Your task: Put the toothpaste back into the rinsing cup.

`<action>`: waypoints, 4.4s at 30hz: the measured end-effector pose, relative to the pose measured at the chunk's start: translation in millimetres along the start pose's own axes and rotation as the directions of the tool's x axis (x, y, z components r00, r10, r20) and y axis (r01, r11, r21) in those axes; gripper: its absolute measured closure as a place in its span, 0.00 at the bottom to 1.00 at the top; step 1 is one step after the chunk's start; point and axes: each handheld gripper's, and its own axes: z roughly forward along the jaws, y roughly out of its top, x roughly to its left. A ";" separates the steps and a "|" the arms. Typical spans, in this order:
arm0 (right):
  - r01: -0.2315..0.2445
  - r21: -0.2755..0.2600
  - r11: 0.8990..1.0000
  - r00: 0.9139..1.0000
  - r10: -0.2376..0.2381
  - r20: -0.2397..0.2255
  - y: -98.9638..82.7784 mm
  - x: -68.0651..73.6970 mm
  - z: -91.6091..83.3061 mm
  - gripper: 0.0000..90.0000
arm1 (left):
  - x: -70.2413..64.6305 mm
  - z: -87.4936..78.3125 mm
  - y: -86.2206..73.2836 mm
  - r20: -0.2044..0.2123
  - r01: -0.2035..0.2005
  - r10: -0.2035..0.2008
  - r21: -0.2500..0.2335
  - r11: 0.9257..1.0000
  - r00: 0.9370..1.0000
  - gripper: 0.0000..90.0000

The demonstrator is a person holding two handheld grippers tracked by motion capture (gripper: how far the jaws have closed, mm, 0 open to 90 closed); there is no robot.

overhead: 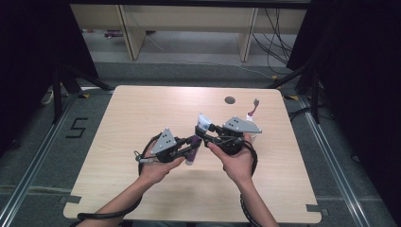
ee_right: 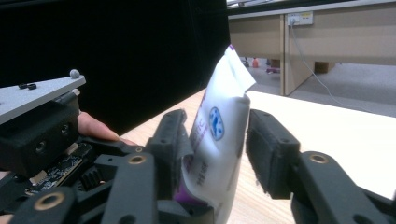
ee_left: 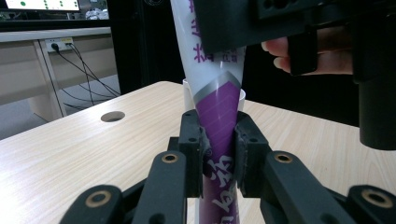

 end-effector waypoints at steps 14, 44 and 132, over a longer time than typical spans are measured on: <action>0.018 -0.009 1.000 1.000 -0.018 0.018 0.2 2.2 -2.3 0.78 | -3.2 3.6 2.8 0.008 -0.001 0.001 0.004 1.000 1.000 0.83; 0.089 -0.039 0.995 0.986 -0.082 0.144 14.3 -11.5 -27.2 0.89 | 17.1 -25.7 -2.0 -0.046 -0.035 0.046 0.218 0.975 0.998 0.49; 0.153 -0.091 0.984 0.907 -0.103 0.409 65.7 -65.6 -75.7 0.89 | 64.7 -92.7 -84.2 -0.351 0.079 -0.054 0.055 0.995 0.935 0.43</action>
